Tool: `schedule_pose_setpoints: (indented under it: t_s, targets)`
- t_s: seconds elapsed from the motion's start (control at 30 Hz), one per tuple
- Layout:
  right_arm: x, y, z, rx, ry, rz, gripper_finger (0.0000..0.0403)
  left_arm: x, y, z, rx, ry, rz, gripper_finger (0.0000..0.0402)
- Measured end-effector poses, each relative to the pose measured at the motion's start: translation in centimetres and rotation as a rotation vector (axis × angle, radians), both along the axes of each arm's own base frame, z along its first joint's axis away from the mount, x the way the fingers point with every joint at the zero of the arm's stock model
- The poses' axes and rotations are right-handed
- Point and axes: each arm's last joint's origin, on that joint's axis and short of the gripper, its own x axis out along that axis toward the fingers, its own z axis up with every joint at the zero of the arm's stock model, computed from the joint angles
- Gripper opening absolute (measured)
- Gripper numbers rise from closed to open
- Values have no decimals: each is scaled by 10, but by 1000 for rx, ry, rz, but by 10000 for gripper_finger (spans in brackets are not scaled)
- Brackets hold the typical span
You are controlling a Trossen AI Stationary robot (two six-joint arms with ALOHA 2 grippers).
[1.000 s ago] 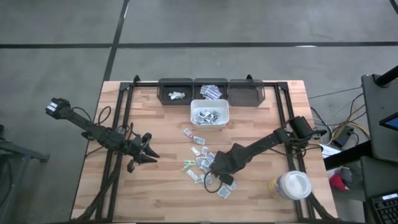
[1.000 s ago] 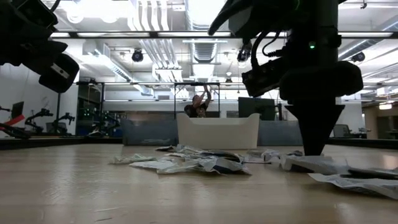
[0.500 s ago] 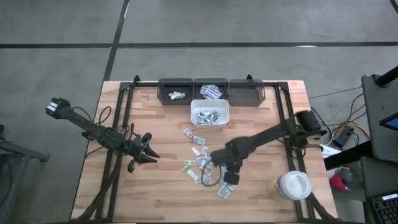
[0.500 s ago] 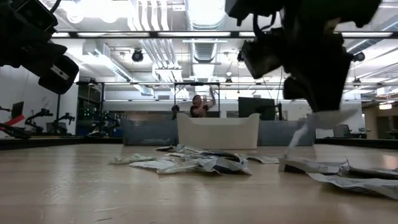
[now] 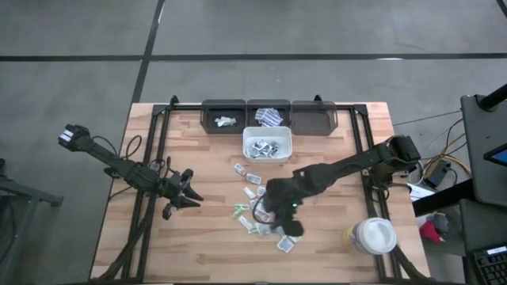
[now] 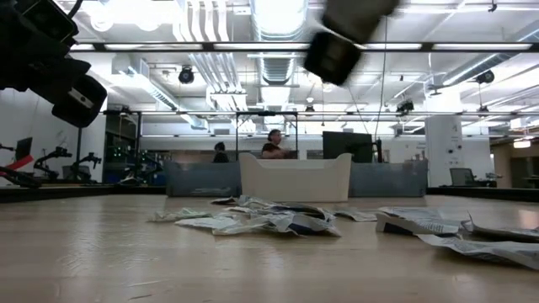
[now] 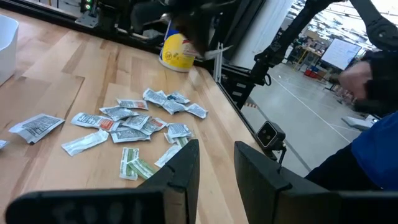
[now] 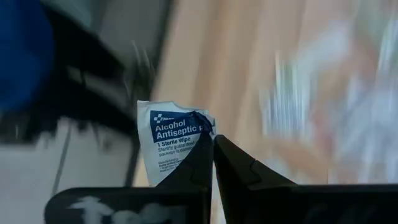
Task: Pick & Place First Aid Supplies
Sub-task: Put the blue alcohol pad into the white bin
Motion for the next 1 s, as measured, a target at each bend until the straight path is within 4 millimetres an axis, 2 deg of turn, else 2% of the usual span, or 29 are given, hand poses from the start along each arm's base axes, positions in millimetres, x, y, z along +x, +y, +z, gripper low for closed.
schedule_pose_setpoints:
  t_s: [0.17, 0.27, 0.33, 0.43, 0.57, 0.77, 0.87, 1.0]
  targets:
    - [30, -1, 31, -19, -467, -162, 8, 0, 0, 0, 0, 0, 0, 94]
    - [40, -13, 43, -159, -634, -422, 8, 0, 0, 0, 0, 0, 0, 94]
    - [42, -26, 46, -308, -663, -643, 8, 0, 0, 0, 0, 0, 0, 94]
    - [40, -45, 46, -549, -594, -849, 8, 0, 0, 0, 0, 0, 0, 94]
    - [33, -73, 44, -715, -372, -860, 8, 0, 0, 0, 0, 0, 0, 94]
    - [19, -116, 37, -778, -99, -910, 8, 0, 0, 0, 1, 0, 1, 94]
    - [19, -133, 33, -691, -39, -869, 8, 0, 0, 0, 18, -6, 2, 94]
    - [24, -156, 16, -634, 35, -830, 8, 0, 0, 0, 27, -10, 2, 94]
